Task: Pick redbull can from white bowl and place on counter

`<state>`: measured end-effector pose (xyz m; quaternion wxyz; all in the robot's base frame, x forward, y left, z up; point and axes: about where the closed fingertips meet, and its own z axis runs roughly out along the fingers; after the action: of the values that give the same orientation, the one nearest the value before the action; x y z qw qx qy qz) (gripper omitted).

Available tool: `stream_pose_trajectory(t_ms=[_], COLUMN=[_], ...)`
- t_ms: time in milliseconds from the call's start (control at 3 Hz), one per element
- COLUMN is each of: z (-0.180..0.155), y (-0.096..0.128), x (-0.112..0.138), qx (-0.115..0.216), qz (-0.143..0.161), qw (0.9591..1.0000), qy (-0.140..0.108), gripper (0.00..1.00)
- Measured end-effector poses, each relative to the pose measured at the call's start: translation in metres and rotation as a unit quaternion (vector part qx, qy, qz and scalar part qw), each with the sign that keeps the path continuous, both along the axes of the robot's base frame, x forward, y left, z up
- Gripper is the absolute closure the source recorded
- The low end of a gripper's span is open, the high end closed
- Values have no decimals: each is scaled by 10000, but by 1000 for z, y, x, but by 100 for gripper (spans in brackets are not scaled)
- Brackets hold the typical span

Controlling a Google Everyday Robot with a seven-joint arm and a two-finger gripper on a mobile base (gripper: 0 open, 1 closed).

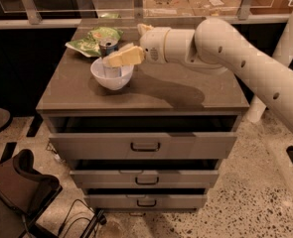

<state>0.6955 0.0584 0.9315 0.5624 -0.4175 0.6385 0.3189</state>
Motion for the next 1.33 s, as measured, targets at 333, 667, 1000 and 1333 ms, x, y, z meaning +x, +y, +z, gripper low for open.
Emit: stream_pose_trajectory(t_ms=[333, 667, 1000, 1333], z=[-3, -6, -12, -12], y=[10, 17, 21, 24], x=[2, 2, 2, 1], qx=[282, 369, 368, 369], qz=[48, 100, 143, 165], qw=[9995, 9991, 9990, 9990], qy=[-139, -197, -192, -191], gripper=[0, 0, 16, 39])
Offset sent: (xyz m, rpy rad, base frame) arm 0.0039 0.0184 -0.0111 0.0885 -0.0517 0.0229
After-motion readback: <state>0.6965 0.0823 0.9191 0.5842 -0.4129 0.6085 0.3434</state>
